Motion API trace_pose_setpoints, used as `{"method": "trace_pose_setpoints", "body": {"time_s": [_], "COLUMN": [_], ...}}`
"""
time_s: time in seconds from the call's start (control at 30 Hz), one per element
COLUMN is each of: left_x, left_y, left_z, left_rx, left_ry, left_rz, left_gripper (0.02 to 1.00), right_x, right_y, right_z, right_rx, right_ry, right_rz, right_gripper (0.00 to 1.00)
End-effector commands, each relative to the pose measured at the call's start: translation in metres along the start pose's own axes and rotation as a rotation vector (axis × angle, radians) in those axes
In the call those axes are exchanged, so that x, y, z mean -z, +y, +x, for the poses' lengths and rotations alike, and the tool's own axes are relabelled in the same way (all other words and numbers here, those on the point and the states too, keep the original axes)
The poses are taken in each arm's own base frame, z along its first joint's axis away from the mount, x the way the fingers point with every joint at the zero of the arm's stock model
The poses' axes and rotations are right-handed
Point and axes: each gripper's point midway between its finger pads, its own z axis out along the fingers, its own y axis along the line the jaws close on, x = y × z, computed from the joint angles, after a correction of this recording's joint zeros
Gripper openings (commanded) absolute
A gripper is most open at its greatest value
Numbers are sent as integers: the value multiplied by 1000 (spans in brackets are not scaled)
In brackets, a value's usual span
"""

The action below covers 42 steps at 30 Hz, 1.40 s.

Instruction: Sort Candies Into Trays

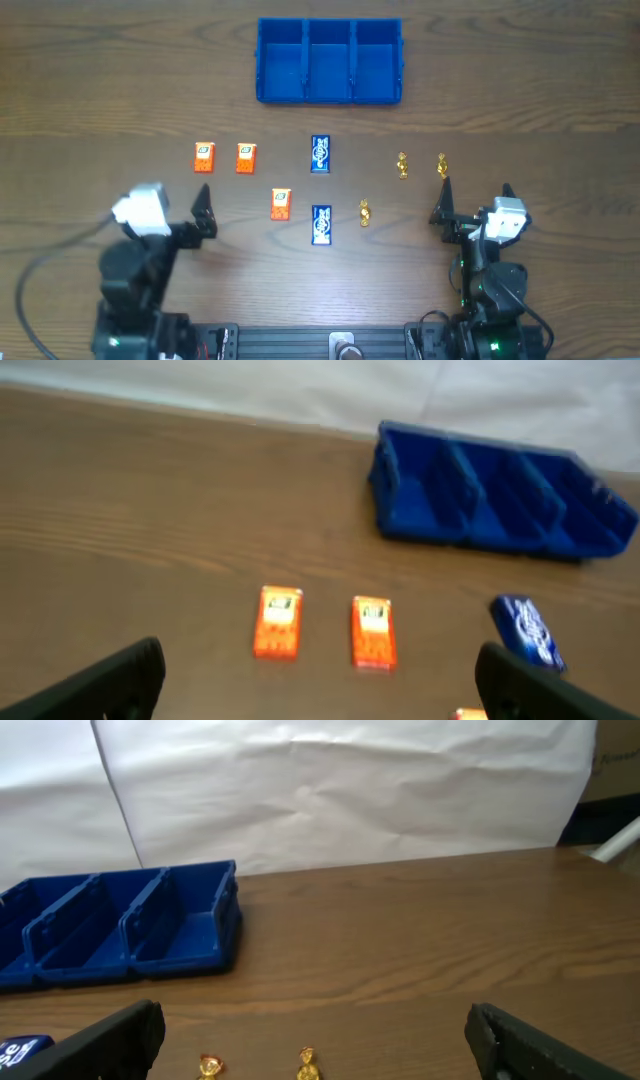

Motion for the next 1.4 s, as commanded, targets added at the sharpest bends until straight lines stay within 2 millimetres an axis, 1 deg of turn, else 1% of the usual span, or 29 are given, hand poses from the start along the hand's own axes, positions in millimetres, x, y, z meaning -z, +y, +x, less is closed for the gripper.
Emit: {"method": "trace_pose_setpoints", "body": {"time_s": [0.03,0.07,0.13,0.17,0.23,0.3,0.33,0.4,0.5,0.6,0.77,0.87,1.17,1.3,1.4], "left_x": [-6,-13,-31,-38,-62,-88,-95,-116,-137,-150,-160,-163,-168,-171,-174], "left_y": [-2,-1,-1,0,3,6,8,13,20,25,31,33,36,38,39], "left_z": [-69,-73,-77,-76,-66,-46,-39,-14,18,44,75,88,101,106,114], "left_rx": [-27,-39,-62,-70,-90,-125,-131,-151,-162,-162,-158,-164,-163,-162,-160], "left_ry": [106,144,227,255,347,452,483,581,693,778,862,896,923,928,941], "left_rz": [-66,-75,-83,-85,-92,-87,-88,-89,-91,-91,-94,-92,-97,-99,-100], "left_gripper": [998,998,998,1000,998,996,998,1000,1000,1000,974,956,954,930,910], "right_x": [0,0,0,0,0,0,0,0,0,0,0,0,0,0,0], "right_y": [-3,-3,-3,-3,-3,-3,-3,-3,-3,-3,-3,-3,-3,-3,-3], "right_z": [0,0,0,0,0,0,0,0,0,0,0,0,0,0,0], "right_rx": [13,13,13,13,13,13,13,13,13,13,13,13,13,13,13], "right_ry": [-3,-3,-3,-3,-3,-3,-3,-3,-3,-3,-3,-3,-3,-3,-3], "right_rz": [15,15,15,15,15,15,15,15,15,15,15,15,15,15,15], "right_gripper": [998,998,1000,998,998,998,998,998,998,998,998,998,998,998,998]}}
